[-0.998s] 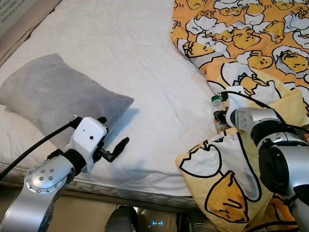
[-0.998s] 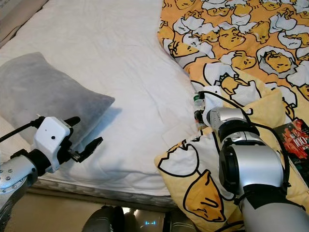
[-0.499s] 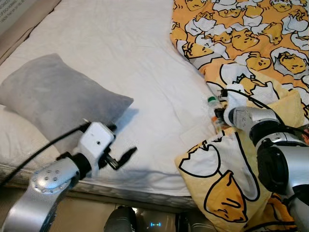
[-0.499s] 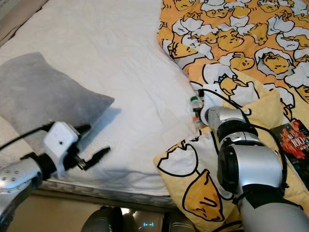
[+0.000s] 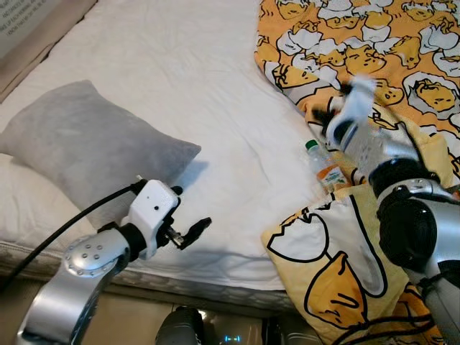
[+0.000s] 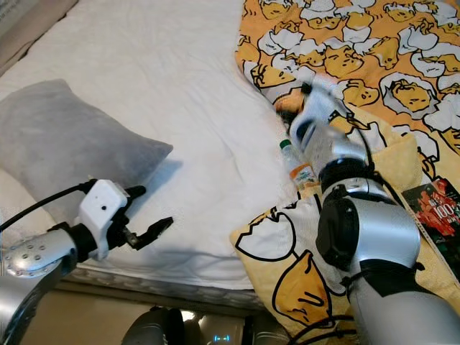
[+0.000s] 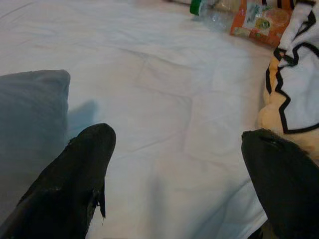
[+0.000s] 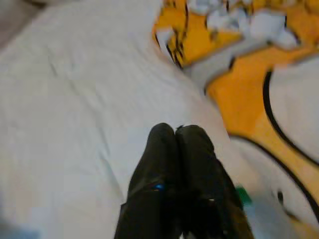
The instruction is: Clean up the room
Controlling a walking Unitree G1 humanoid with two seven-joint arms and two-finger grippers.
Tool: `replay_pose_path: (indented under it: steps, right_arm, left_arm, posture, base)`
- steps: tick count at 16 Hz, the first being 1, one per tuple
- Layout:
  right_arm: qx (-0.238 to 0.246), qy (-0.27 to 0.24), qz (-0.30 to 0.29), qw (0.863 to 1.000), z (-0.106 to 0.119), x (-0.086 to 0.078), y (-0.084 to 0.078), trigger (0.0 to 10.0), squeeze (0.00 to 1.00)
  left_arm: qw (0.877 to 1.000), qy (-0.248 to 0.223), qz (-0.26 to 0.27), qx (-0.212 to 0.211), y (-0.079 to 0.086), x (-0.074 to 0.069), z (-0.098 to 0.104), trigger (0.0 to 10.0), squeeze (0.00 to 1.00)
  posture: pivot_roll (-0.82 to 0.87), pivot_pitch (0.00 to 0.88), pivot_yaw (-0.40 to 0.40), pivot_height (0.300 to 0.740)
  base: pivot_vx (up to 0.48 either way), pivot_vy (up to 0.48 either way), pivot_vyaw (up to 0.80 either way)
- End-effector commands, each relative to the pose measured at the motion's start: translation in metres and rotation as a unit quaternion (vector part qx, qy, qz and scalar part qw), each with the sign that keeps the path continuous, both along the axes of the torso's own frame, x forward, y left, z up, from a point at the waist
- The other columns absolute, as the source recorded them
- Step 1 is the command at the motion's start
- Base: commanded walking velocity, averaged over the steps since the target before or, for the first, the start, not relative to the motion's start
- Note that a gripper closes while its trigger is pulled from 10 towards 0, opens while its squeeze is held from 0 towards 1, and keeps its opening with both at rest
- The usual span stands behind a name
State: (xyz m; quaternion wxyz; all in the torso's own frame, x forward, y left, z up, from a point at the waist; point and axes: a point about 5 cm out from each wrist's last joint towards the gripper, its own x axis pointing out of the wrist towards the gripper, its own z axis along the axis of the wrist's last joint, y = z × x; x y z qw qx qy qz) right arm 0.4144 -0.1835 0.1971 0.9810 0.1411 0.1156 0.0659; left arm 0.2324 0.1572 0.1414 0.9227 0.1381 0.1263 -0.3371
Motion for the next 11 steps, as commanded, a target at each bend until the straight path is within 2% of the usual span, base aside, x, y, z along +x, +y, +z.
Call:
replay_pose_path:
  steps: [1, 2, 3, 5, 6, 8, 9, 11]
  right_arm:
    - [0.0, -0.032, 0.006, 0.999, 0.004, 0.0, 0.001, 10.0, 0.0]
    - [-0.001, -0.041, 0.009, 0.999, 0.001, -0.002, 0.0, 10.0, 0.0]
    - [0.002, -0.056, 0.013, 0.998, -0.014, -0.011, -0.004, 10.0, 0.0]
    - [0.003, -0.06, 0.014, 0.998, -0.02, -0.015, -0.006, 10.0, 0.0]
    - [0.007, -0.065, 0.004, 0.998, -0.038, -0.041, -0.008, 10.0, 0.0]
    - [0.005, -0.063, -0.007, 0.998, -0.04, -0.05, -0.013, 10.0, 0.02]
    - [-0.023, -0.052, -0.011, 0.998, -0.044, -0.051, -0.016, 10.0, 1.0]
    - [-0.084, -0.037, -0.01, 0.996, -0.048, -0.049, -0.02, 10.0, 1.0]
  left_arm:
    - [1.0, 0.006, 0.005, -0.017, -0.003, -0.001, -0.003, 10.0, 0.0]
    - [0.999, 0.008, 0.015, -0.029, -0.006, 0.0, -0.004, 10.0, 0.0]
    - [0.998, 0.006, 0.037, -0.048, -0.01, 0.002, -0.005, 10.0, 0.0]
    - [0.998, 0.002, 0.042, -0.051, -0.012, 0.003, -0.006, 10.0, 0.0]
    - [0.997, -0.008, 0.058, -0.054, -0.018, 0.004, -0.008, 10.0, 0.0]
    - [0.997, -0.012, 0.055, -0.049, -0.023, 0.005, -0.009, 10.0, 0.0]
    - [0.998, -0.012, 0.053, -0.045, -0.024, 0.005, -0.011, 10.0, 0.0]
    - [0.998, -0.021, 0.056, -0.032, -0.024, 0.01, -0.011, 10.0, 0.0]
  posture:
    - [0.05, 0.047, 0.041, 0.74]
    - [0.04, 0.035, 0.042, 0.74]
    - [0.03, 0.019, 0.045, 0.74]
    - [0.03, 0.013, 0.047, 0.74]
    - [0.0, 0.0, 0.062, 0.74]
    - [0.0, 0.0, 0.062, 0.74]
    - [-0.01, 0.0, 0.063, 0.74]
    - [-0.01, 0.0, 0.058, 0.74]
  base:
    - [0.0, 0.0, 0.0]
    - [0.0, 0.0, 0.0]
    - [0.0, 0.0, 0.0]
    - [0.0, 0.0, 0.0]
    - [0.0, 0.0, 0.0]
    - [0.0, 0.0, 0.0]
    - [0.0, 0.0, 0.0]
    - [0.0, 0.0, 0.0]
